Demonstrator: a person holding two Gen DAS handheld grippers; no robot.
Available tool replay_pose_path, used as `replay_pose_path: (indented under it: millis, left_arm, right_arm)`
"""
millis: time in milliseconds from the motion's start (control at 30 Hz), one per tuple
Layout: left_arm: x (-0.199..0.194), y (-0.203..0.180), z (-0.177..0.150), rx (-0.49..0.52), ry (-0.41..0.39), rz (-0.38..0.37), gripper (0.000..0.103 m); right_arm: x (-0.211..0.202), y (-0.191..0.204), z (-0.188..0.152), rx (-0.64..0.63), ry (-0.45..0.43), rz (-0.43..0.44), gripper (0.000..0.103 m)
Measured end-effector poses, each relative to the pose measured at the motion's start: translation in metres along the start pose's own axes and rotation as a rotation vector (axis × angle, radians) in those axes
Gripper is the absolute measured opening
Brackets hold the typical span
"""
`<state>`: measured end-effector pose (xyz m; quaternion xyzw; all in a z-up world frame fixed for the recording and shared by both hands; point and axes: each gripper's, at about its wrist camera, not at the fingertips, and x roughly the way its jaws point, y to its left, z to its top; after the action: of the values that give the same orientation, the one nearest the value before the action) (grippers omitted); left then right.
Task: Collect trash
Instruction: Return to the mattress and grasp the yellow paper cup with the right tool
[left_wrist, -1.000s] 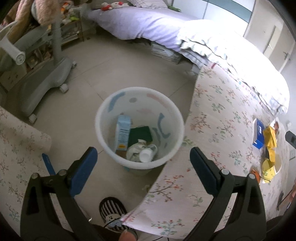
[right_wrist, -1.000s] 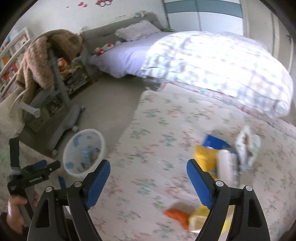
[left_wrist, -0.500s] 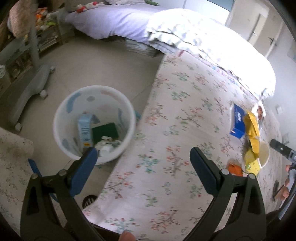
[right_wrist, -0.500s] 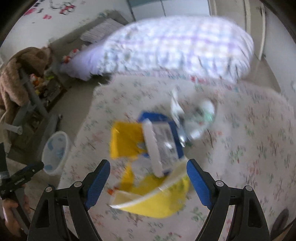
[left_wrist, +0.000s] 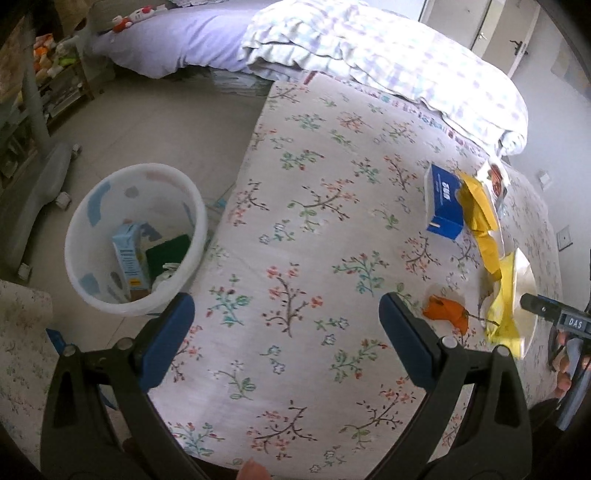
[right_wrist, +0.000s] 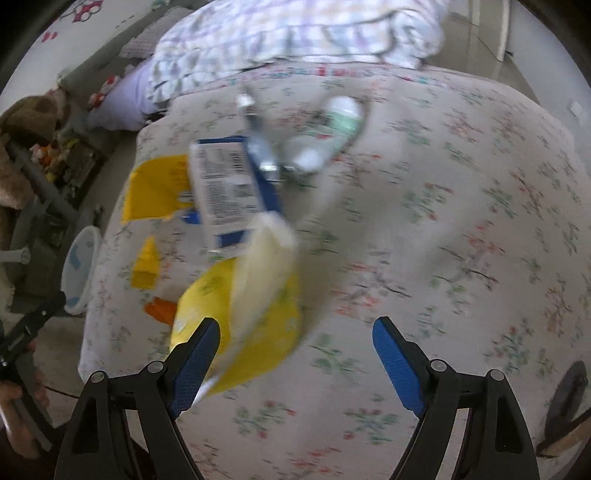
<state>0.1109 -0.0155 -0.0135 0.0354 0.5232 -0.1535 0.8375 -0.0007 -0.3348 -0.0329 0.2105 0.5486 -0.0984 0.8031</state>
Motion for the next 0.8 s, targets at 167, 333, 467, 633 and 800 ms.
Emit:
replay_pose_path:
  millis: [167,333,467,633,800]
  left_arm:
    - [0.003,-0.009,-0.002,0.019,0.009,0.0,0.1]
    - [0.005,-0.018,-0.004,0.037,0.014,0.0,0.1]
    - [0.007,-0.023,-0.007,0.044,0.019,-0.003,0.1]
    - [0.009,-0.022,-0.01,0.042,0.031,-0.005,0.1]
    - [0.01,-0.016,-0.01,0.032,0.035,-0.004,0.1]
  right_arm:
    - [-0.011,-0.035,-0.004,0.059,-0.021,-0.006,0.086]
    - [-0.024,-0.042,-0.007,0.072,-0.044,0.019,0.086]
    - [-0.029,-0.024,-0.01,0.044,-0.05,0.085,0.086]
    - [-0.015,0.005,-0.012,0.001,-0.009,0.13,0.086]
    - [0.009,0.031,-0.016,-0.062,0.05,0.097,0.086]
